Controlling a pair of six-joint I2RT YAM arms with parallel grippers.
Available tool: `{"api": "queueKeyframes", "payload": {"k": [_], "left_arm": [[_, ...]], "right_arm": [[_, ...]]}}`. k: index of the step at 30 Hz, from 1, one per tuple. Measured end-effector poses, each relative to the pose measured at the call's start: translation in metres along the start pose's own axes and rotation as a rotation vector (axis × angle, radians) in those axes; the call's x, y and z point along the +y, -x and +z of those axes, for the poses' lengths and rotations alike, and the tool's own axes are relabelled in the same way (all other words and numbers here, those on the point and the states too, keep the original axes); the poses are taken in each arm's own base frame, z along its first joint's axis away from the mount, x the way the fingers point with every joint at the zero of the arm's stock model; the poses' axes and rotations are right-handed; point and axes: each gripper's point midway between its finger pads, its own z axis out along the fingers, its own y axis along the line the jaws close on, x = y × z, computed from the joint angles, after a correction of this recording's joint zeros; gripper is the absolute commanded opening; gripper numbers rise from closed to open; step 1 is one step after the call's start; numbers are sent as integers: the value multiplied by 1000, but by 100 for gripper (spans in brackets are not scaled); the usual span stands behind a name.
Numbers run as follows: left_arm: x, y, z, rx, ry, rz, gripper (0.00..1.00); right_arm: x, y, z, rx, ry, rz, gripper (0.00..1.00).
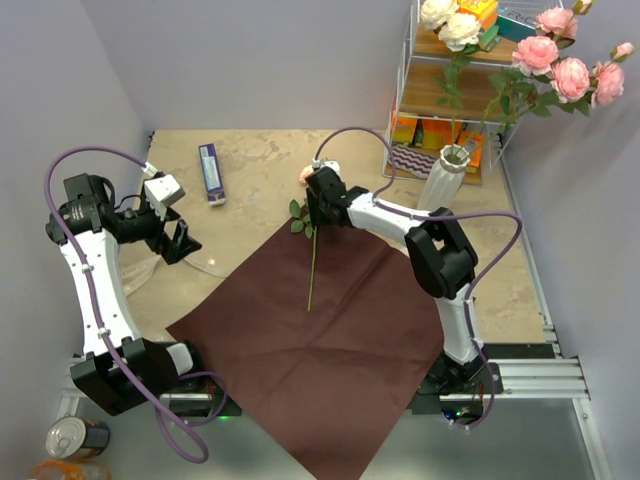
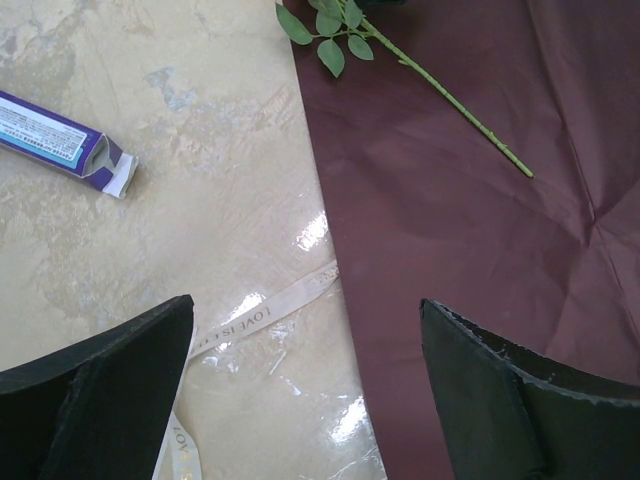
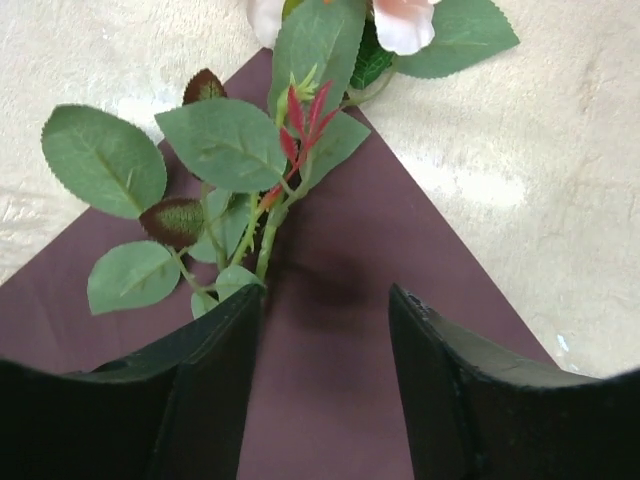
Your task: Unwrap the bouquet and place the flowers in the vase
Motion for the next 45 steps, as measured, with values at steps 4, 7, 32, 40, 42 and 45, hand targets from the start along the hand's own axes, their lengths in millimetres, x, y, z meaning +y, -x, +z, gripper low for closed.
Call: {"api": "queueKeyframes", "payload": {"k": [4,7,32,40,42,45], "left_arm": [[-1,-2,1,1,-4,-6,100],[-2,-6,3,5,-12,-14,99],[-4,-25,8,34,-22,-34,99],[-2,-26,5,34,-12,-19,99],[-2,-26,5,33,-12,-17,99],[-2,-26,5,33,-11,-16,100]], "right_arm": [[5,7,9,-8,-3,3,54],[11,14,16,-19,5,9,54],[25,6,39,15,29,49,0],[26,93,-41,-177,85,44,0],[23,139,-84,-303,108,37,0],[6,213,-177,-553,130,30,0]]}}
